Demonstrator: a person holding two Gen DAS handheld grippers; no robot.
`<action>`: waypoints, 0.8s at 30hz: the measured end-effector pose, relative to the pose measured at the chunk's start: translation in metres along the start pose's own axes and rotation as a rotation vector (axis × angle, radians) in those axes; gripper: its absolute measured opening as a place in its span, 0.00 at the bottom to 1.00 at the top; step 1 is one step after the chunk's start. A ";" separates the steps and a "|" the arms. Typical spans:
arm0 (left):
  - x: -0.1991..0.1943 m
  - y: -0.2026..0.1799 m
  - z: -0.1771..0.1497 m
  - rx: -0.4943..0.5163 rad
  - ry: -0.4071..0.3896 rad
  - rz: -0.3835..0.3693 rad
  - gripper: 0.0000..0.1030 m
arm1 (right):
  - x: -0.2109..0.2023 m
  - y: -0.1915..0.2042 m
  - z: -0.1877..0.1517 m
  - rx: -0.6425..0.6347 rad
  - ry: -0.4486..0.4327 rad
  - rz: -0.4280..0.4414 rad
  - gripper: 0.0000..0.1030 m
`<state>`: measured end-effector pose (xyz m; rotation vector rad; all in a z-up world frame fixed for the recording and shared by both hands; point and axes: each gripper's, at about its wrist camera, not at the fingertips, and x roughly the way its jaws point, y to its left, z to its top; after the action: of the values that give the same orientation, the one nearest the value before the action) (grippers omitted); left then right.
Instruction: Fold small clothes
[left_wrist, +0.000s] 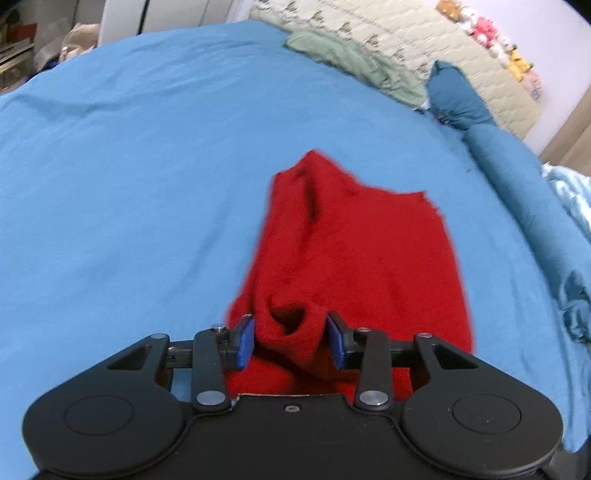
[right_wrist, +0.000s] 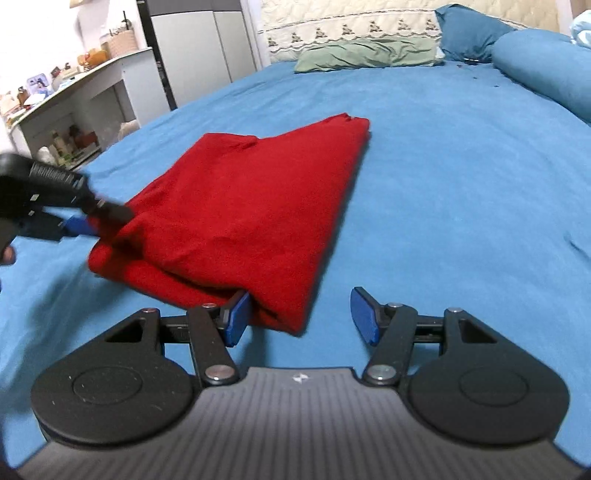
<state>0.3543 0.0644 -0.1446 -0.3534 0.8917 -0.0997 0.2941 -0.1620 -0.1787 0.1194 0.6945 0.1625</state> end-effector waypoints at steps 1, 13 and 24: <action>0.002 0.006 -0.002 -0.005 0.012 0.001 0.43 | -0.001 0.000 -0.001 0.003 -0.003 -0.002 0.72; -0.003 0.008 -0.013 0.050 0.020 0.007 0.42 | 0.006 0.011 0.000 -0.122 0.007 -0.068 0.72; 0.001 0.002 -0.027 0.181 0.050 0.064 0.45 | 0.001 -0.013 -0.008 -0.004 -0.048 -0.151 0.74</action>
<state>0.3333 0.0587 -0.1614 -0.1542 0.9350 -0.1293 0.2911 -0.1736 -0.1879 0.0668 0.6529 0.0166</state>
